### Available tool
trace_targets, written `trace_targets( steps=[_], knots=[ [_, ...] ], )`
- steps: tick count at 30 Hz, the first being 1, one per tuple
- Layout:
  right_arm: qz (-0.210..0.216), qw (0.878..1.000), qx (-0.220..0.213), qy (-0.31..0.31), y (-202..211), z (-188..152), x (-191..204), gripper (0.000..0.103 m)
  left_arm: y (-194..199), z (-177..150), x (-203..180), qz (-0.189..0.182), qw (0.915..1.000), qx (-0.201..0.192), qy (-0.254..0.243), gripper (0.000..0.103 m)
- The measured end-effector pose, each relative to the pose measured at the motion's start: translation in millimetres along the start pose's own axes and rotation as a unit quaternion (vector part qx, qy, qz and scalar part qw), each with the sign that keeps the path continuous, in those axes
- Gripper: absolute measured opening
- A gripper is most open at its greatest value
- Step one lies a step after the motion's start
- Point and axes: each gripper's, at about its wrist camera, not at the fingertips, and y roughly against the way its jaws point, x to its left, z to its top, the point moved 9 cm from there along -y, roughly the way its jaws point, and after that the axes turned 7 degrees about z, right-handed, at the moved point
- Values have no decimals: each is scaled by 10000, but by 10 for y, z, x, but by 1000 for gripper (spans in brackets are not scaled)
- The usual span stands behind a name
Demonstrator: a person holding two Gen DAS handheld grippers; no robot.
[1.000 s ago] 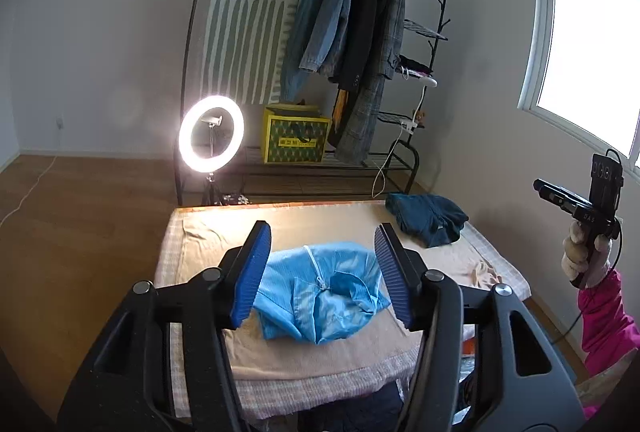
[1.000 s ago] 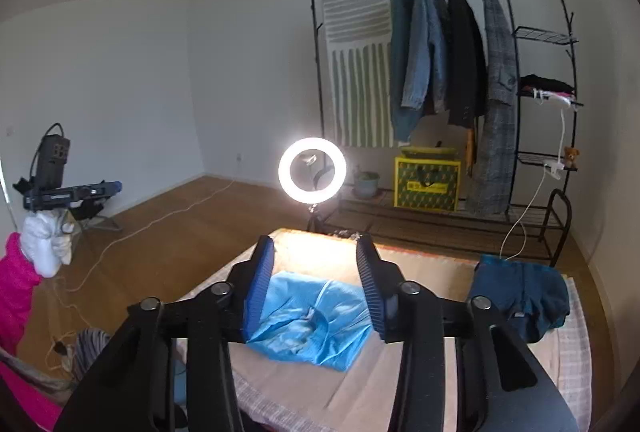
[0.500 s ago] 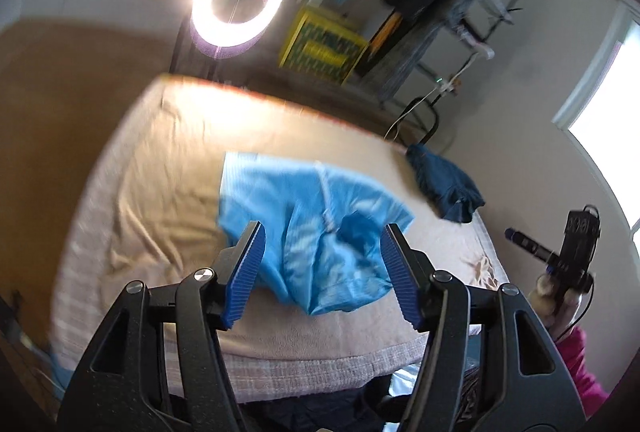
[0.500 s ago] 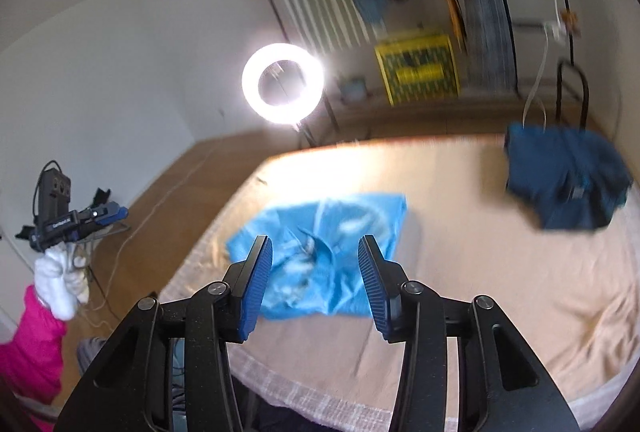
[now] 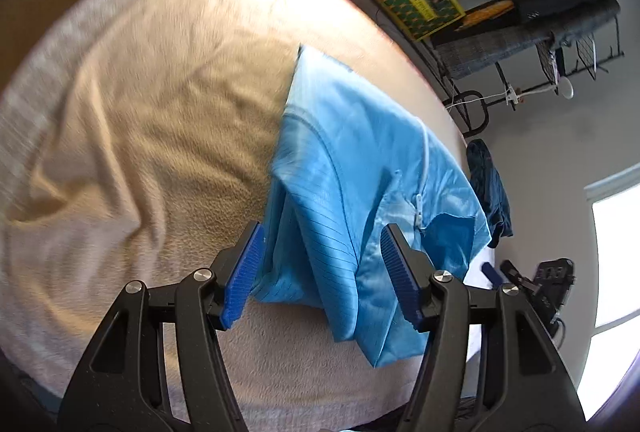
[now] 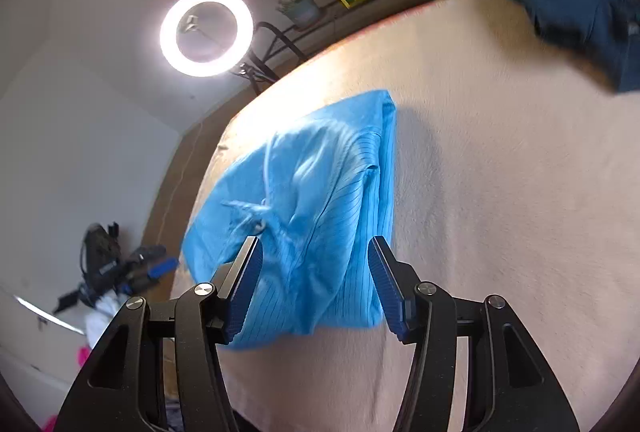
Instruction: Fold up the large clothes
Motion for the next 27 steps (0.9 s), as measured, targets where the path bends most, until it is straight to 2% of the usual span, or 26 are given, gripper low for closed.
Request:
trace_targets(
  steps=[4,5,7,8,9,10,11,14,17,19,23,25,27],
  knots=[
    [134,9994,49,-304,-219,31,-128,54,-111,22,15,-142,9999,-25,64,62],
    [175,9992,111,-346,-279,19,-141,54,-147,27,15,-178,9998,-9,83,59],
    [184,9992,158,-327,-367,14,-143,49,-225,32,33,-189,9998,69,66,47],
    [195,9991,216,-299,-417,1,-139,45,-265,32,19,-196,9997,106,49,35],
    [234,9989,264,-307,-448,-12,-133,33,-295,35,14,-227,9996,144,23,16],
    [329,9983,314,-370,-488,-23,-133,13,-324,30,8,-243,9996,162,-13,6],
    [415,9976,323,-450,-506,-32,-149,4,-327,29,4,-237,9996,138,-43,2],
    [535,9963,151,-653,-357,-64,-145,1,-268,29,-22,-358,9993,79,-41,0],
    [899,9916,144,-916,-165,-172,-83,1,-113,-42,-10,-520,9986,92,-66,0],
    [1078,9886,212,-1028,-78,-314,-79,1,-71,-61,60,-438,9990,59,-108,0],
    [607,9912,503,-1065,-210,-537,-342,1,-290,-159,349,-121,9995,295,76,0],
    [535,9905,555,-1136,-261,-575,-409,0,-316,-184,358,-12,9996,276,-11,0],
    [418,9934,557,-911,-210,-572,-350,0,-287,-183,322,43,9997,227,-118,0]
  ],
)
